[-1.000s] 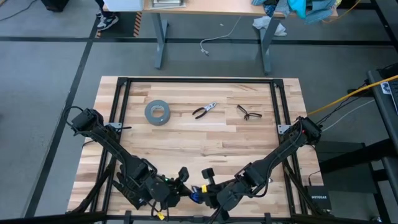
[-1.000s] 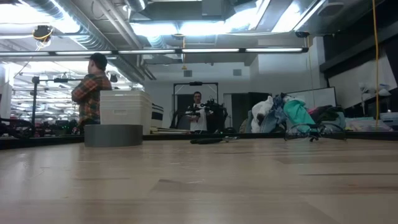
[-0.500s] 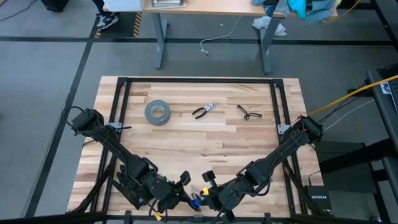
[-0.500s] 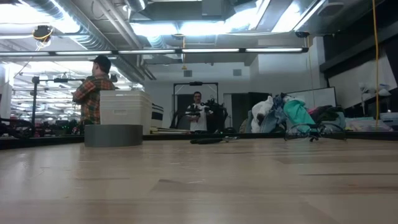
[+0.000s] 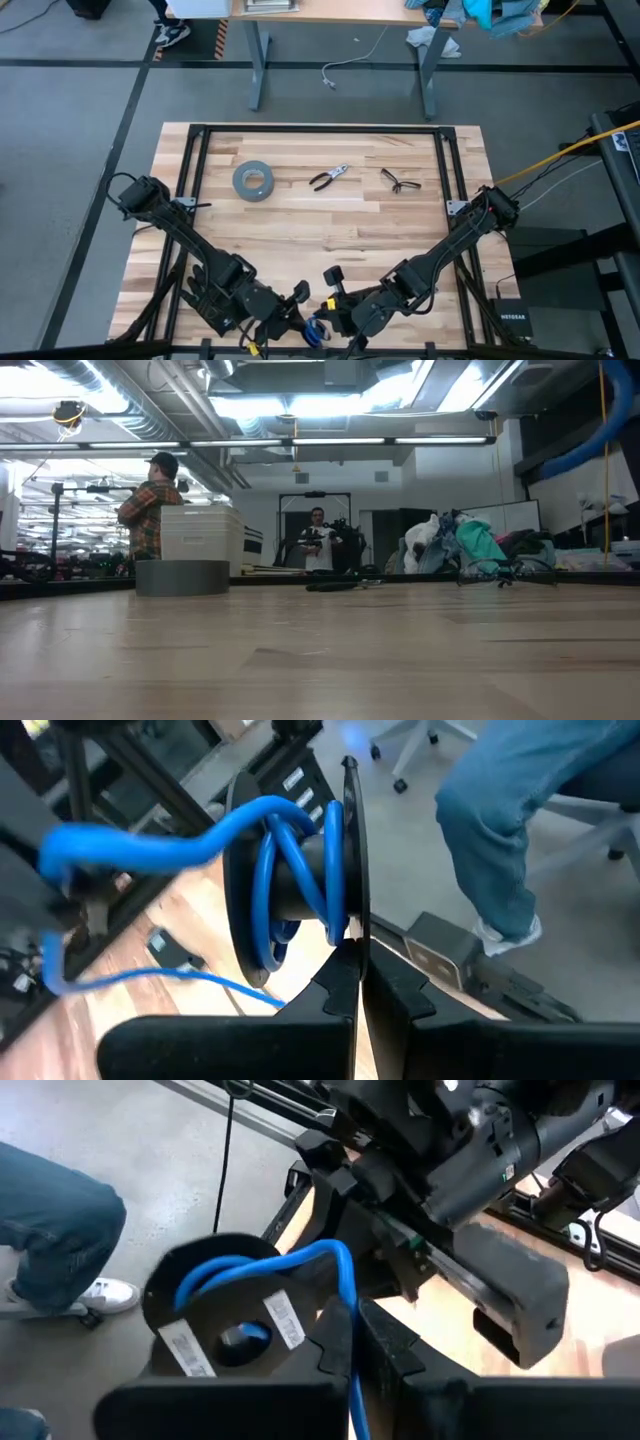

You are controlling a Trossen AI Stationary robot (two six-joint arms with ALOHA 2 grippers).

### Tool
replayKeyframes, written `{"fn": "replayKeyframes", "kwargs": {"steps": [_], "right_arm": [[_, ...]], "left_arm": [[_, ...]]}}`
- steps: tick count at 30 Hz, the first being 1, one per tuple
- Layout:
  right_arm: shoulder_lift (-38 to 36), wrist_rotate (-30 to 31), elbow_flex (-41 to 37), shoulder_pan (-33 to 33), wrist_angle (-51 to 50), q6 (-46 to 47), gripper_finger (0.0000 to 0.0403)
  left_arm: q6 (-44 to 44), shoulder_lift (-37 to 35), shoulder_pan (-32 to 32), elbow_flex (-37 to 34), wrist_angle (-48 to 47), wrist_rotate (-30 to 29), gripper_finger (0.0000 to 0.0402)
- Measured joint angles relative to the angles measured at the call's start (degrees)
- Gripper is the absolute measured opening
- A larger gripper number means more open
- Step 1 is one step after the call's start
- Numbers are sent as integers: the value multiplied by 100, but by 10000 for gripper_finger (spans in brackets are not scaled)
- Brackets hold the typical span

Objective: Coil cords
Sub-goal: Coil the blue wire cable onto the black spool

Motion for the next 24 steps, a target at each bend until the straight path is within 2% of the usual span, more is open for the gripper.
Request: {"fn": "replayKeyframes", "kwargs": {"steps": [12, 24], "right_arm": [[137, 296, -2, -64, 33, 292, 5], [205, 178, -2, -79, -421, 966, 5]], "left_arm": [[650, 6, 5, 0, 645, -101, 0], [1017, 3, -113, 0, 641, -792, 0]]}}
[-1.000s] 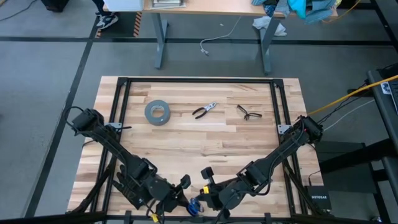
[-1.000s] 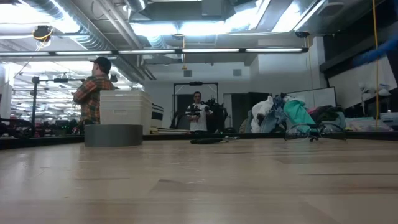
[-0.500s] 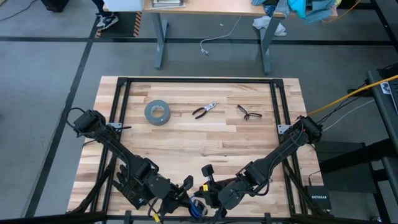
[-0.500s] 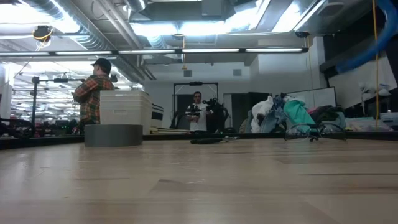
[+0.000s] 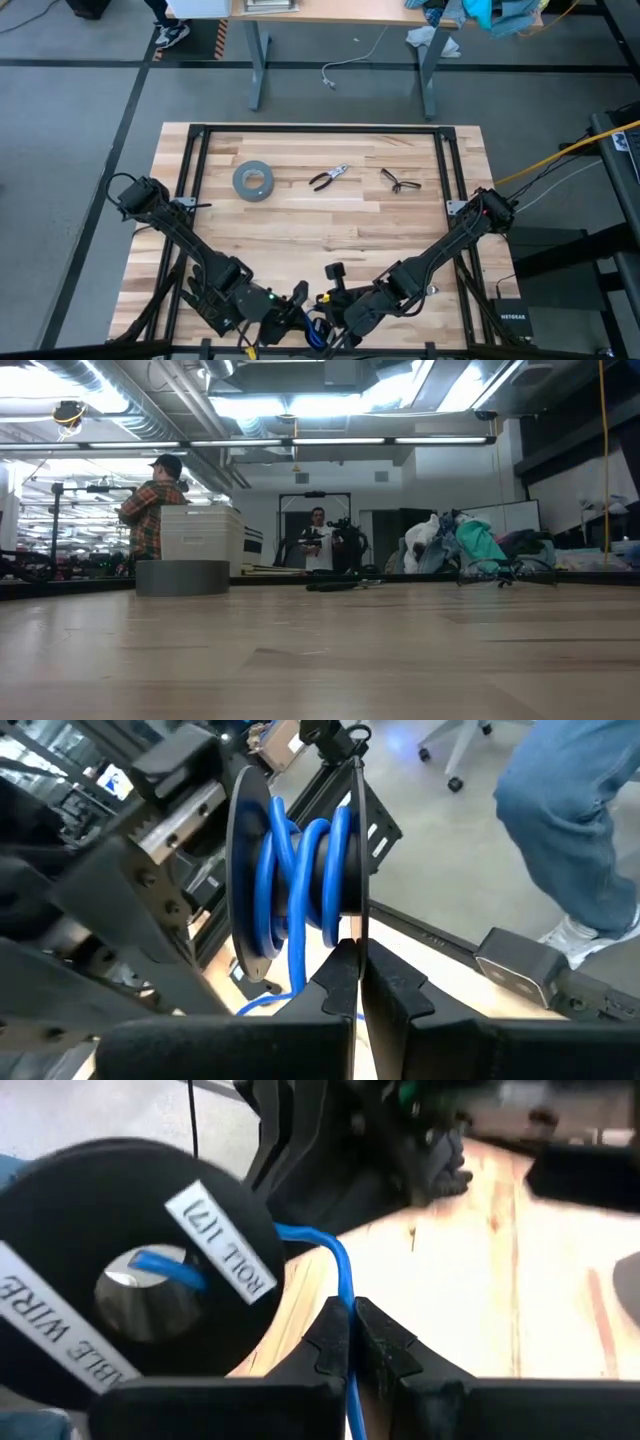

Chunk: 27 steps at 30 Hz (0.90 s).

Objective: Coil cords
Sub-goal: Coil the blue wire cable onto the black spool

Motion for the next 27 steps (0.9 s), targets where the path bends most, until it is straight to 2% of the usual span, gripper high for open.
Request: {"fn": "replayKeyframes", "kwargs": {"steps": [5, 9, 15, 21, 27], "right_arm": [[0, -48, 0, 2, -154, 229, 5], [0, -336, 0, 2, -340, 450, 5], [0, -593, 0, 4, -656, 831, 10], [0, -821, 0, 6, -695, 976, 56], [-7, -921, -160, 11, -779, 1201, 97]], "left_arm": [[67, -63, -74, 0, -28, -318, 0], [129, -179, -176, 0, -151, -678, 0], [-376, -449, -355, 2, -1020, -1352, 0], [-1219, -569, -402, 9, -1931, -1539, 0], [-1414, -569, -400, 7, -2196, -1576, 0]]}}
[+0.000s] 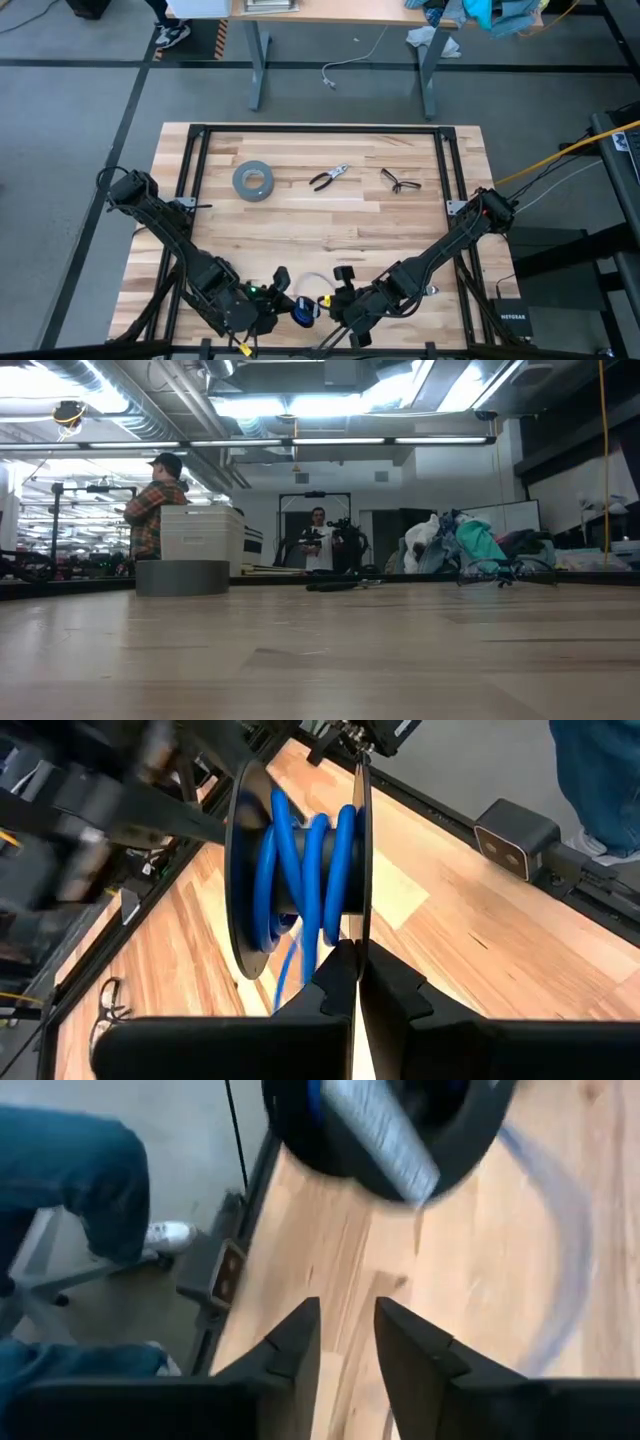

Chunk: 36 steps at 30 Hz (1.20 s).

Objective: Coil cords
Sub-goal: Coil the blue wire cable onto the black spool

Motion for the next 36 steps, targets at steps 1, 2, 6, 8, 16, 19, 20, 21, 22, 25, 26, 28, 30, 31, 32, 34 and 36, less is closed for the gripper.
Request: {"fn": "replayKeyframes", "kwargs": {"steps": [1, 2, 6, 8, 16, 19, 20, 21, 22, 25, 26, 28, 30, 31, 32, 34, 36], "right_arm": [[0, -2, -82, 0, 16, 33, 102], [3, 6, -162, 2, 50, 71, 106], [0, 435, -619, -7, 503, 101, 119], [7, 989, -839, -6, 598, 87, 125], [2, 1063, -2019, -223, 3129, -215, 159], [2, 786, -2764, -289, 4900, -381, 175], [7, 824, -2988, -318, 5423, -436, 179], [7, 926, -3172, -317, 5880, -493, 183], [5, 992, -3336, -320, 6280, -514, 187], [3, 1064, -3657, -376, 6907, -550, 196], [4, 1020, -3705, -394, 7007, -554, 199], [4, 889, -3713, -433, 7088, -564, 203], [7, 747, -3711, -476, 7093, -535, 206], [55, 679, -3711, -511, 7169, -526, 207], [118, 596, -3711, -541, 7325, -526, 207], [337, 388, -3711, -586, 7844, -522, 207], [588, 163, -3707, -623, 8350, -582, 207]], "left_arm": [[-2, -3, 0, 0, 6, -11, 0], [-2, -4, 0, 0, 1, -13, 0], [-31, -4, 0, 0, 3, -17, 0], [-76, -5, 0, 0, -18, -17, 0], [-85, -7, 0, -2, -80, -17, 0], [-85, -7, 0, -2, -80, -17, 0], [-85, -7, 0, -2, -80, -17, 0], [-85, -7, 0, -2, -75, -17, 0], [-76, -7, 0, -2, -66, -17, 0], [79, -7, 13, -7, 58, -32, 0], [170, -7, 29, -7, 171, -46, 0], [386, -7, 54, -7, 428, -54, 0], [617, -11, 77, -7, 686, -60, 0], [723, -11, 93, -7, 811, -61, 0], [841, -11, 97, -7, 909, -61, 0], [988, -11, 99, -7, 1051, -64, 0], [1123, -11, 120, -7, 1139, -61, 0]]}}
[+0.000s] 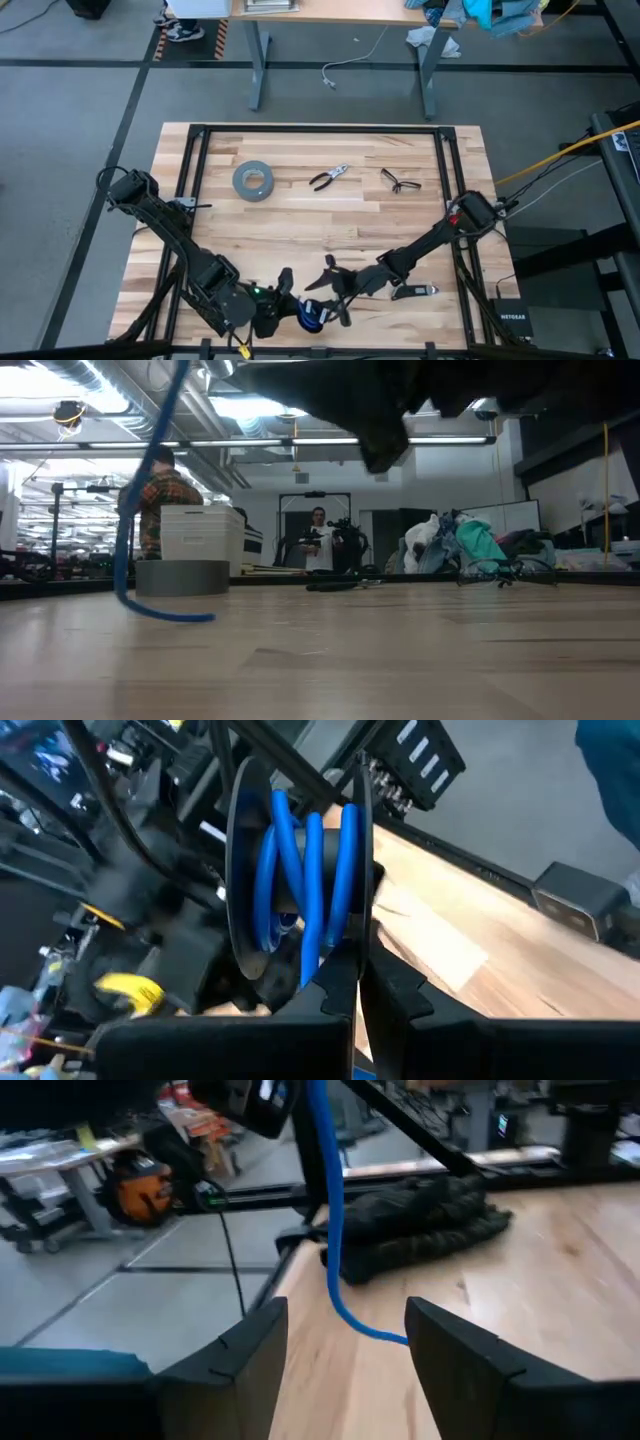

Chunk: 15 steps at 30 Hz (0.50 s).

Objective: Coil cords
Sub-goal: Coil the blue wire cable onto the black spool

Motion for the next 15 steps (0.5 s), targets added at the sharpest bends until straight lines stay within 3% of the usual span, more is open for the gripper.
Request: {"fn": "replayKeyframes", "kwargs": {"steps": [5, 15], "right_arm": [[550, -323, 230, -74, 612, -212, 208], [1187, -398, 1164, -149, 428, -519, 204]], "left_arm": [[149, 0, 7, 0, 175, 2, 0], [147, 0, -13, 0, 182, -41, 0]]}}
